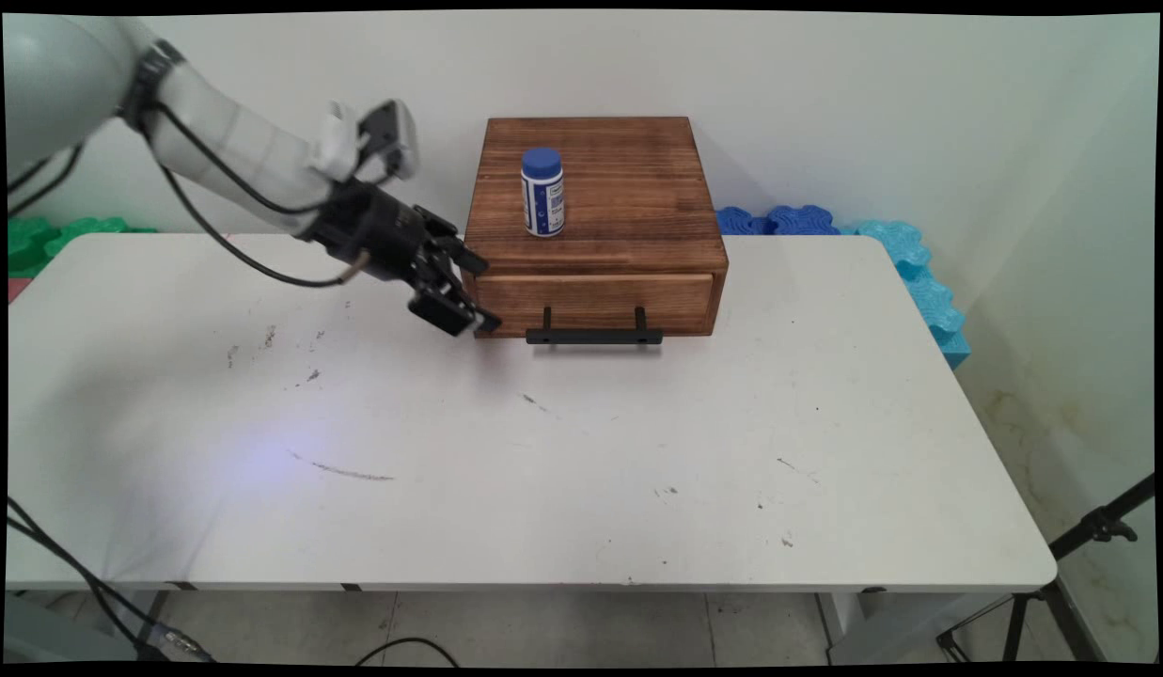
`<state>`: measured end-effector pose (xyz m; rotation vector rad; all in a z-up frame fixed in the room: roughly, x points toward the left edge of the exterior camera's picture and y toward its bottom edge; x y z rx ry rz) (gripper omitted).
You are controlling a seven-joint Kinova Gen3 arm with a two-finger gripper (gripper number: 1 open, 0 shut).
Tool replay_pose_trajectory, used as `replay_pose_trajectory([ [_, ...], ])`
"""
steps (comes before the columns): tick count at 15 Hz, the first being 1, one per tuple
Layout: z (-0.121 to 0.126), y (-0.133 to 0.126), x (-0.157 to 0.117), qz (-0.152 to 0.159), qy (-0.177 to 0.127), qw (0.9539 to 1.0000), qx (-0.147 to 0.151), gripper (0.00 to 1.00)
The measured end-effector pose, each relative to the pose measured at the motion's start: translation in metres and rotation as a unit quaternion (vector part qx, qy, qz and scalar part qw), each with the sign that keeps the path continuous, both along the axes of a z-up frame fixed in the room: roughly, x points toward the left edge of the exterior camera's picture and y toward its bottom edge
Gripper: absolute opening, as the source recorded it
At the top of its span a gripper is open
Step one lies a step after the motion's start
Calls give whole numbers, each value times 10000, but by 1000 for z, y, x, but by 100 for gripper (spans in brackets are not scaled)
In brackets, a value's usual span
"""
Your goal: Open the drawer
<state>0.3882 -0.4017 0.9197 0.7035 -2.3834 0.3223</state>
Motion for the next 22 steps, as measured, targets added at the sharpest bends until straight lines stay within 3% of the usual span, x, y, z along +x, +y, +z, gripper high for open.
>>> replay_pose_trajectory([
  [7, -36, -25, -34, -161, -376, 9991, -50, 100],
  [22, -55, -44, -94, -555, -540, 9969, -122, 100],
])
